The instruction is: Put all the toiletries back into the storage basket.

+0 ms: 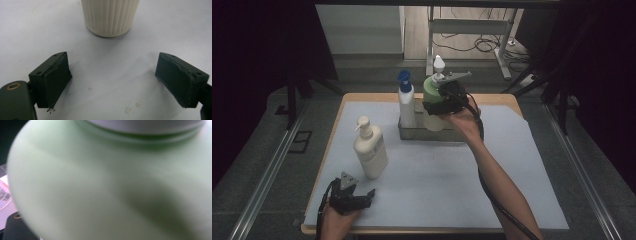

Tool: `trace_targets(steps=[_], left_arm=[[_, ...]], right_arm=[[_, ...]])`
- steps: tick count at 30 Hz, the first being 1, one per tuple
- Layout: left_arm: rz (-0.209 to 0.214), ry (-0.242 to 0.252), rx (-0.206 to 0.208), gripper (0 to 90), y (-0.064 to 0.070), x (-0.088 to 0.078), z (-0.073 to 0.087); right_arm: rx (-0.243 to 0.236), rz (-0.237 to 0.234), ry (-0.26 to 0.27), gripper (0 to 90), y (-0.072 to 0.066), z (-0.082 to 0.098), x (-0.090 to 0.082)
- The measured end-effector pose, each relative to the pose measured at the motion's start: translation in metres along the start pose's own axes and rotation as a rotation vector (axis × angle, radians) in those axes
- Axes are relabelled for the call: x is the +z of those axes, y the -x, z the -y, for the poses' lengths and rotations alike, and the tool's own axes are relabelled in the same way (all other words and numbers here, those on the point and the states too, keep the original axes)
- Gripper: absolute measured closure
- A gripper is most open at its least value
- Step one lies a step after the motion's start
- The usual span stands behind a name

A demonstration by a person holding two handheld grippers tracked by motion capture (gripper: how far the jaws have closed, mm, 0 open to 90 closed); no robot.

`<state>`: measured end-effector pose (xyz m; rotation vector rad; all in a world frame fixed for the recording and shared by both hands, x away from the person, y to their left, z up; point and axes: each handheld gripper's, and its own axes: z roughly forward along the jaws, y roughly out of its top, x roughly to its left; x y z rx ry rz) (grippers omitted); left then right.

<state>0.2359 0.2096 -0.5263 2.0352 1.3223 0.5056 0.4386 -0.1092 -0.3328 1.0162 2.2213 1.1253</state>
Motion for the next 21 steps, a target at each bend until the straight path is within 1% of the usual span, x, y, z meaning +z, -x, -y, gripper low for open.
trace_targets(steps=[6, 13, 21], left_arm=[[0.001, 0.0, 0.0, 12.0, 0.0, 0.0, 0.0], [0.001, -0.002, -0.002, 11.9, 0.0, 0.0, 0.0], [0.001, -0.002, -0.001, 12.0, 0.0, 0.0, 0.0]], right_arm=[[0.009, 0.013, -0.003, 12.4, 0.004, 0.0, 0.013], [0.001, 0.022, -0.007, 12.3, 0.006, 0.002, 0.027], [0.001, 0.026, -0.006, 12.4, 0.007, 0.004, 0.035]])
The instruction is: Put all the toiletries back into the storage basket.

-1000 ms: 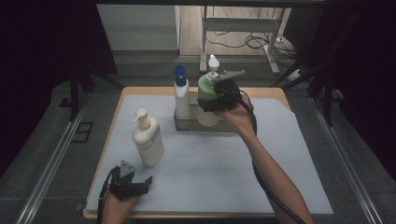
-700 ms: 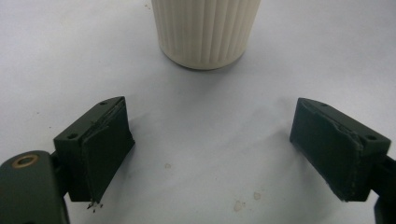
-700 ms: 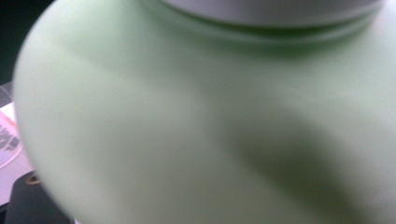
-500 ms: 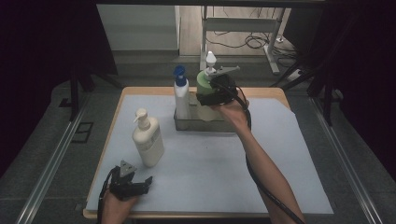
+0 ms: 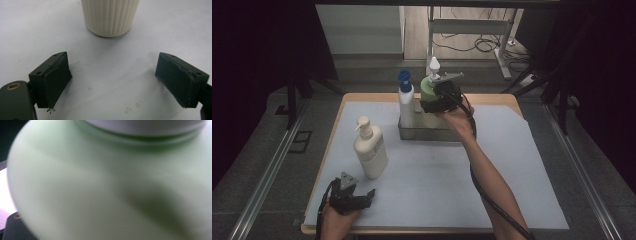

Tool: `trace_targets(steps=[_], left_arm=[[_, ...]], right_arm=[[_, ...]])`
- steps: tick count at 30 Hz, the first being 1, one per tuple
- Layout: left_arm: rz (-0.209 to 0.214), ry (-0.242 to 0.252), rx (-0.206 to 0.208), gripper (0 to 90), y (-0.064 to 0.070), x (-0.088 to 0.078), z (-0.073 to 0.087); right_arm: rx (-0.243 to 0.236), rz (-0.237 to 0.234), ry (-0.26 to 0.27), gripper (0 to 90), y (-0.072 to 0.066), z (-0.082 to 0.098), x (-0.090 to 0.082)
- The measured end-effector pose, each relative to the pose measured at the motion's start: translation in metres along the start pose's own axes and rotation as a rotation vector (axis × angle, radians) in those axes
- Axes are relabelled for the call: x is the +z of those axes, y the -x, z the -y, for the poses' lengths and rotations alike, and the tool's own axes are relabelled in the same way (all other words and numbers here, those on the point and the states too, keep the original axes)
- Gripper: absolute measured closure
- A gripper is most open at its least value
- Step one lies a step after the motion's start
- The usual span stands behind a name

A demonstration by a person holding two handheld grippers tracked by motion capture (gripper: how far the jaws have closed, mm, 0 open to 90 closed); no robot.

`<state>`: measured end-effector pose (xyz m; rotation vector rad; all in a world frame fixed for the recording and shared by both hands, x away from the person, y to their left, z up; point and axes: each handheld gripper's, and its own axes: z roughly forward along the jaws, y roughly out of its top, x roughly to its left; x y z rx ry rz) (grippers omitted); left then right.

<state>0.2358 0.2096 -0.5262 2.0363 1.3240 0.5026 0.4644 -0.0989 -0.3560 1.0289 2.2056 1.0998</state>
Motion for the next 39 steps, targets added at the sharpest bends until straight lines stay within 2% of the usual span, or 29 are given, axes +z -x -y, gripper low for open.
trace_targets(steps=[12, 24, 39], left_arm=[[0.0, 0.0, 0.0, 11.9, 0.0, 0.0, 0.0], [0.0, 0.0, 0.0, 11.9, 0.0, 0.0, 0.0], [0.0, 0.0, 0.0, 11.9, 0.0, 0.0, 0.0]], right_arm=[[0.008, -0.006, -0.029, 12.4, 0.002, 0.007, 0.012], [-0.007, -0.017, -0.048, 12.4, -0.002, 0.017, 0.024], [0.001, -0.024, -0.077, 12.4, -0.004, 0.03, 0.039]])
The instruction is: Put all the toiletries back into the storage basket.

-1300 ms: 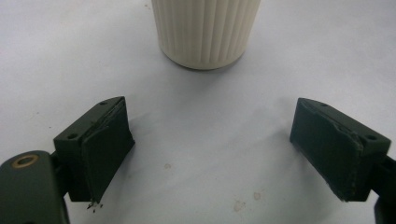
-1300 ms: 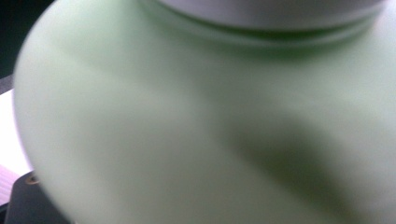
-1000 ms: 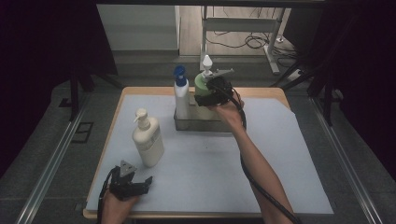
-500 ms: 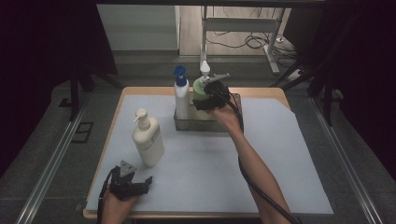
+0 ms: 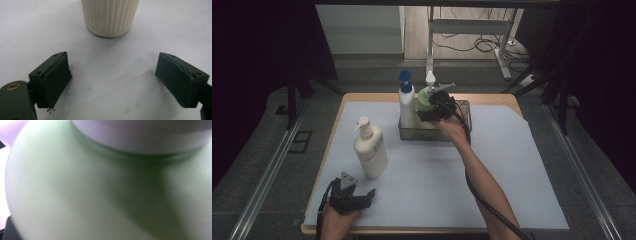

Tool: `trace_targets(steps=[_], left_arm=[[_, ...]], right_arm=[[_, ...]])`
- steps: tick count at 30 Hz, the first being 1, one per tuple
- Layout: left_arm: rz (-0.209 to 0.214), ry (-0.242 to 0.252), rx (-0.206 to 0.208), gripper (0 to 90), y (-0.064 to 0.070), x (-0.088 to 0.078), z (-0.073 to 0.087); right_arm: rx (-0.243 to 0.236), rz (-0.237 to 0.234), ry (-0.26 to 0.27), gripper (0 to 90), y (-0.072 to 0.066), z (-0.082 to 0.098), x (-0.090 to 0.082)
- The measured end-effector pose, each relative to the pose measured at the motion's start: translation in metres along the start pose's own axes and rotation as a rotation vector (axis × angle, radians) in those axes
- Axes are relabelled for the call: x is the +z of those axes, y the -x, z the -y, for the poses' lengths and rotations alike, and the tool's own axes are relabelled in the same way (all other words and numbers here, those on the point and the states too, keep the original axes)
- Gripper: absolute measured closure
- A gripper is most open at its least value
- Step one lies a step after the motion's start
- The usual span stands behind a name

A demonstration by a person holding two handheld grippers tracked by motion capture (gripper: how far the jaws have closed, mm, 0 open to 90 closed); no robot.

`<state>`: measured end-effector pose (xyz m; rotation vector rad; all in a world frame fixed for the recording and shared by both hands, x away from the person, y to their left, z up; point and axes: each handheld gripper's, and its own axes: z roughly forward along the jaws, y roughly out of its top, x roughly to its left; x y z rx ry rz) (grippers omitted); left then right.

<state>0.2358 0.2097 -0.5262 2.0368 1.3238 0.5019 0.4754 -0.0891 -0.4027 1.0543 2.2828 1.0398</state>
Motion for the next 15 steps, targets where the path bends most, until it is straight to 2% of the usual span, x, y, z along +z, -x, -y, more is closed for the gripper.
trace_targets(steps=[11, 13, 15], left_arm=[[0.0, 0.0, 0.0, 11.9, 0.0, 0.0, 0.0], [0.0, -0.001, 0.001, 11.9, 0.0, 0.0, 0.0], [0.0, -0.001, 0.001, 11.9, 0.0, 0.0, 0.0]], right_arm=[[0.015, -0.012, -0.025, 12.2, -0.001, 0.006, 0.01], [0.002, -0.006, -0.037, 12.1, -0.001, 0.008, 0.012], [0.01, -0.004, -0.029, 12.0, 0.0, 0.009, 0.013]])
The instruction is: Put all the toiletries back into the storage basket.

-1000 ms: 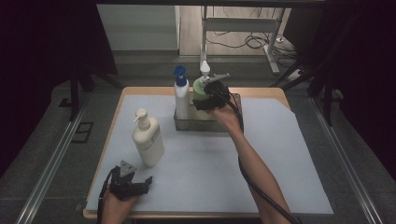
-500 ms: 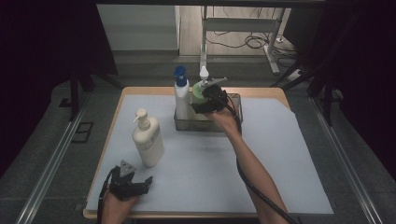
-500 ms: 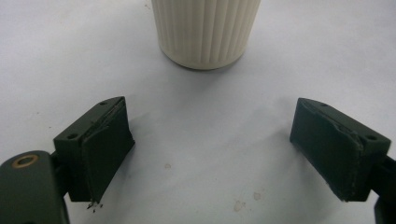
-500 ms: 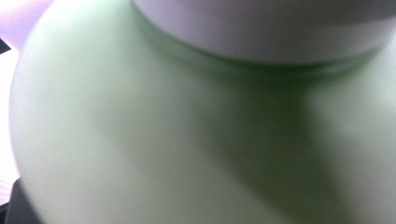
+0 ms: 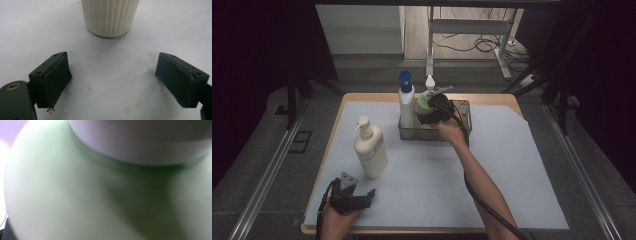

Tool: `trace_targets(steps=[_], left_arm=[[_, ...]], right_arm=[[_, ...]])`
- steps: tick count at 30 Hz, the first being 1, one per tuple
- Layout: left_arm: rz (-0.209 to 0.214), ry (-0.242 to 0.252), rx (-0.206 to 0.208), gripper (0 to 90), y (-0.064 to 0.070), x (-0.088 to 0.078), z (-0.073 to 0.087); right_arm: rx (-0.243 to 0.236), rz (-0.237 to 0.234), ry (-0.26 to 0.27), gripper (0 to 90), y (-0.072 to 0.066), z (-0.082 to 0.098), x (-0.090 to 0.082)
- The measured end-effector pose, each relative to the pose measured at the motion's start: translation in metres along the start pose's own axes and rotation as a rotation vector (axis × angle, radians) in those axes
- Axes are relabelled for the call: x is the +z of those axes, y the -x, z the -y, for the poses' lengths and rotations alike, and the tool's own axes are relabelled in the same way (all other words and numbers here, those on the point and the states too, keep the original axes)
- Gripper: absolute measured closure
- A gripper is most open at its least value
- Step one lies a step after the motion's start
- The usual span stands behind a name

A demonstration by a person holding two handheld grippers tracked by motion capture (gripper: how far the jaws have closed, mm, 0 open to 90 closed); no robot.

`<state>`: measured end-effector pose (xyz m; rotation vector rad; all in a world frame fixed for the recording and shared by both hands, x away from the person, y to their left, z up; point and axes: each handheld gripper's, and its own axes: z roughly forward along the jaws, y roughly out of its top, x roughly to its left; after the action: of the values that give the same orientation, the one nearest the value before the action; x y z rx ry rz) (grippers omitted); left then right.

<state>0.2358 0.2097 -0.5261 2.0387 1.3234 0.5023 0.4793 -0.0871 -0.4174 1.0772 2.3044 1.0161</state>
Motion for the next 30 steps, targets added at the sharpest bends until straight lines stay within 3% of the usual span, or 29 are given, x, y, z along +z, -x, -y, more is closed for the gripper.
trace_targets(steps=[13, 30], left_arm=[[-0.001, 0.0, 0.001, 12.0, 0.0, 0.0, 0.0], [-0.001, 0.0, 0.001, 12.0, 0.0, 0.0, 0.0]], right_arm=[[0.032, -0.008, 0.016, 11.0, 0.008, 0.004, 0.003], [0.004, -0.028, 0.034, 12.4, 0.011, 0.015, -0.012]])
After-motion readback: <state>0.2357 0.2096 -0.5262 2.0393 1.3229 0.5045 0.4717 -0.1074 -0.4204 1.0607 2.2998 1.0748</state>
